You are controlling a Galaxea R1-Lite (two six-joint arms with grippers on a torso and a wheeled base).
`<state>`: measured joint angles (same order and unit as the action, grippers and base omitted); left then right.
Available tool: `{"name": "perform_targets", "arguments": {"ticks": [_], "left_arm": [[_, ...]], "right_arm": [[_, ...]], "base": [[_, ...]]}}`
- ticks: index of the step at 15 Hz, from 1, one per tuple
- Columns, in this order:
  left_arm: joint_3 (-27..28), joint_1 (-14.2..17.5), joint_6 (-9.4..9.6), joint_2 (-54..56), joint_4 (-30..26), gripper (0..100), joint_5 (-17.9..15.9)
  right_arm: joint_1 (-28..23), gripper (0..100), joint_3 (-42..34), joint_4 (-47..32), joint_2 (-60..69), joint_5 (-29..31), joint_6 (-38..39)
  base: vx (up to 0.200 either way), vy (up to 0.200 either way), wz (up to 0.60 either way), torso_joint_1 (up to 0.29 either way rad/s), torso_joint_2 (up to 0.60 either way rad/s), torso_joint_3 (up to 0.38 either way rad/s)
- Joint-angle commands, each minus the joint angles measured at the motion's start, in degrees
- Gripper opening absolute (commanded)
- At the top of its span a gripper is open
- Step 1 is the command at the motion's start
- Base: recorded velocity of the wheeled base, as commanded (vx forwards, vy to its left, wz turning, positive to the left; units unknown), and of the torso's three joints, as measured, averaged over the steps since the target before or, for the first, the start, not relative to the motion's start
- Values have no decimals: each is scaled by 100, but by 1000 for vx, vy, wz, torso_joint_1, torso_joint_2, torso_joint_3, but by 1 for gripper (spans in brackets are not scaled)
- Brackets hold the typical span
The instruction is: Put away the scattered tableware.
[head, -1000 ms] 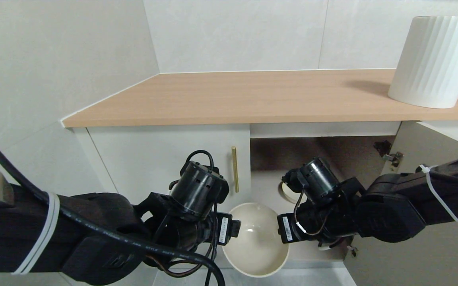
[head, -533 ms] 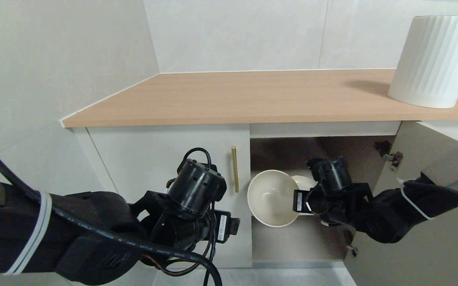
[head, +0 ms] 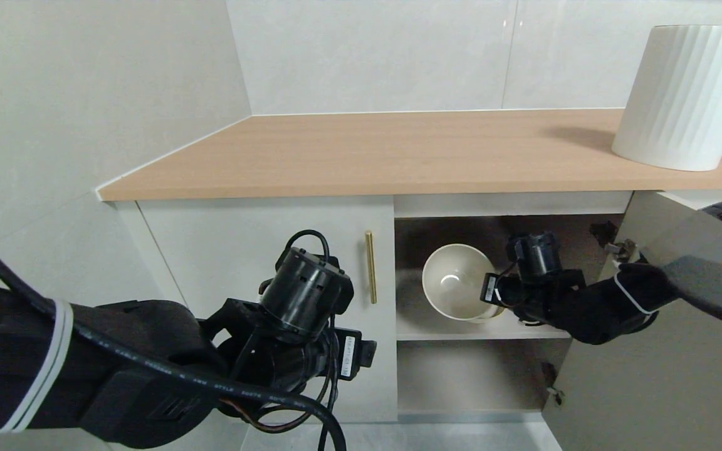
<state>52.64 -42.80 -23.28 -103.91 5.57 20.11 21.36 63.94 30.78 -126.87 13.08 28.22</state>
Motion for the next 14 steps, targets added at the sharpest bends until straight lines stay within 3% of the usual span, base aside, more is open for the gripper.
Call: {"name": "perform_targets", "arguments": {"ticks": [1,14], "left_arm": [[10,0,-1,3,-3,100,1],[1,9,-9,3,-3,100,10]], "right_arm": [[-176,0,391,-11,-523,107,69],[-554,0,866,-28,-1042,292,105]], "base": [[0,0,0,0,0,0],[0,0,0,0,0,0]]}}
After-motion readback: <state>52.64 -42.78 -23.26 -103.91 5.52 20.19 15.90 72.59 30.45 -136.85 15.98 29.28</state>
